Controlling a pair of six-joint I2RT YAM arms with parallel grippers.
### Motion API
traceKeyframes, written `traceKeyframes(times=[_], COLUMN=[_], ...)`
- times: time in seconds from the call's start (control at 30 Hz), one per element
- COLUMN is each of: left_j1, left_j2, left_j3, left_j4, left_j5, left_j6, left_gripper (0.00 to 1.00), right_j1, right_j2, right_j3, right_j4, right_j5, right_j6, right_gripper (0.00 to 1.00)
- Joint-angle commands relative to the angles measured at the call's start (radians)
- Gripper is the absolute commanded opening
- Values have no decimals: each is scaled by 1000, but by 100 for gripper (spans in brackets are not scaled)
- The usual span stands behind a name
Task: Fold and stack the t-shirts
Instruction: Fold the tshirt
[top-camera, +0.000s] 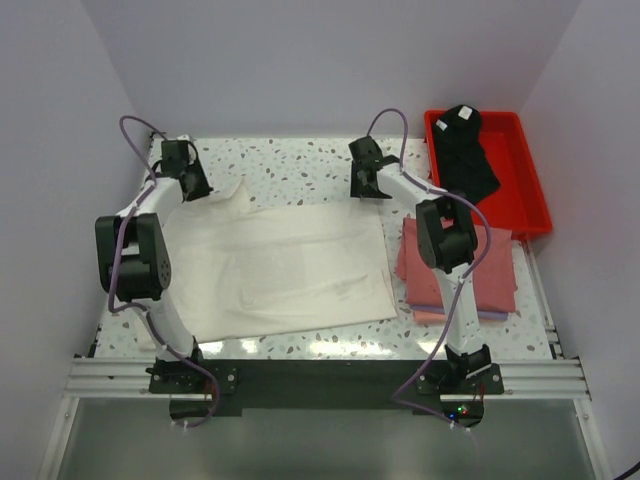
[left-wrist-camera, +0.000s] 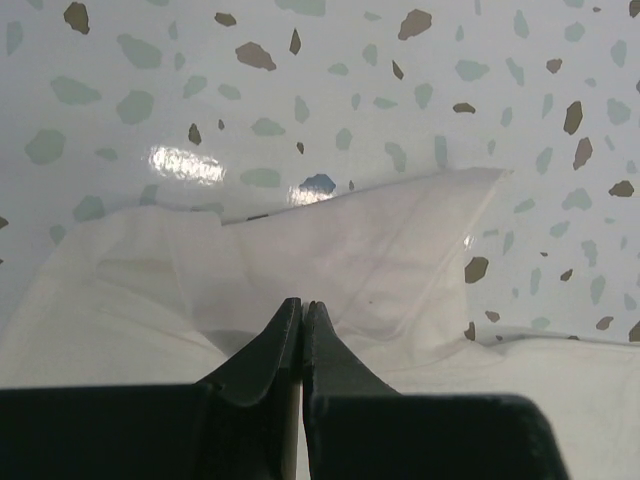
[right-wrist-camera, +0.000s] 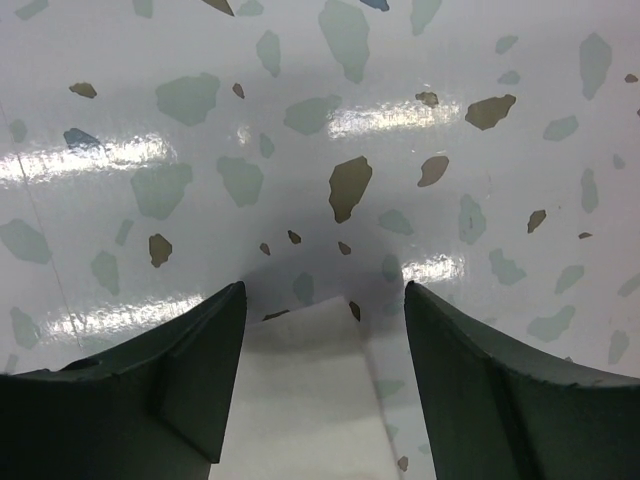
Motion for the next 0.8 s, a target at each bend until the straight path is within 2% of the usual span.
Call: traceKeyframes(times=[0.0,0.13,0.17,0.27,0.6,0.7,0.73,0.77], left_j1=[-3,-4,-3,-4,-3,-3,-4,-3], left_j2=[-105,-153,-159,-175,-234,-247,-250,-253], left_j3=[-68,-126,-143,-159,-194,-200,-199,-199], left_j4=[80,85,86,83,75,77,77,77], left_j5=[19,-12,-14,-14,-14,-14,-14,-14], left_j6=[-18,-30,-30,-33,-53,-57,-59,-58], left_gripper=[0,0,0,0,0,0,0,0], right_j1=[1,1,0,0,1,3,3,4], right_j2=[-8,-49,-64,-80,-109,-101,-100,-98], right_j3=[-18,-87,-103,-138,-186,-175,-173,-170], right_j4=[28,47,54,63,46,49,51,57], right_j5=[-2,-8,-10,-21,-4,-11,-15,-13], right_j6=[20,39,43,53,70,67,63,56], right_gripper=[67,59,53,47,46,33,23,20])
